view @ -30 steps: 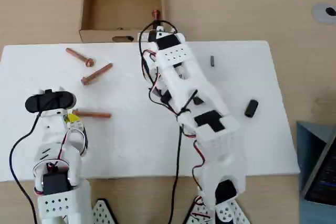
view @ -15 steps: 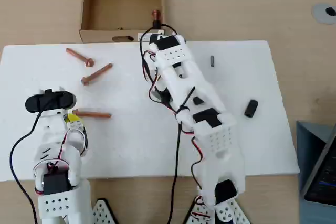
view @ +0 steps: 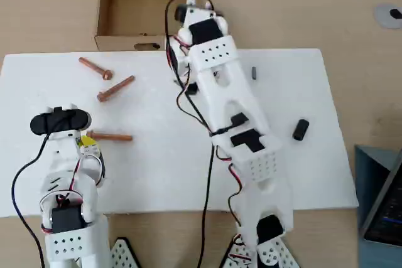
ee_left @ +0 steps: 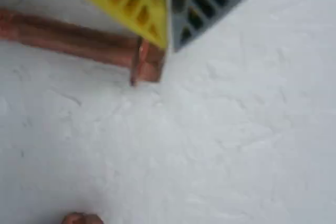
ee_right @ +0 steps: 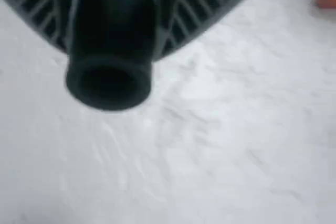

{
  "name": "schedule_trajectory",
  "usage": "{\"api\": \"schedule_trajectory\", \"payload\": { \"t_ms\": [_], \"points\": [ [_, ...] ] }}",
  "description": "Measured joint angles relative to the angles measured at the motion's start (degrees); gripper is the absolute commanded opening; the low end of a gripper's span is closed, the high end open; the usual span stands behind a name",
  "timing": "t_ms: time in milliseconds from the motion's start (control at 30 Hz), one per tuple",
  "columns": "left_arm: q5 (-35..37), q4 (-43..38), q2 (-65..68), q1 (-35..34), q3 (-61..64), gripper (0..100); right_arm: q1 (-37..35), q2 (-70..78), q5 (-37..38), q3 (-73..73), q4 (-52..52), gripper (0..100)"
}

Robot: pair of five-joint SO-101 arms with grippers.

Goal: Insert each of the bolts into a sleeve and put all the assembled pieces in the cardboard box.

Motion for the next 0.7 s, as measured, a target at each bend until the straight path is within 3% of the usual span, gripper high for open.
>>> {"api": "schedule_trajectory", "payload": {
  "t_ms": [500,700],
  "points": [
    [0.0,0.9,0.0,0.0,0.0,0,-0.8,-30.6,4.7,4.7,0.2,0.9],
    [0.0,0.9,0.0,0.0,0.0,0,4.7,-43.5,4.7,15.5,0.2,0.9]
  ]
}}
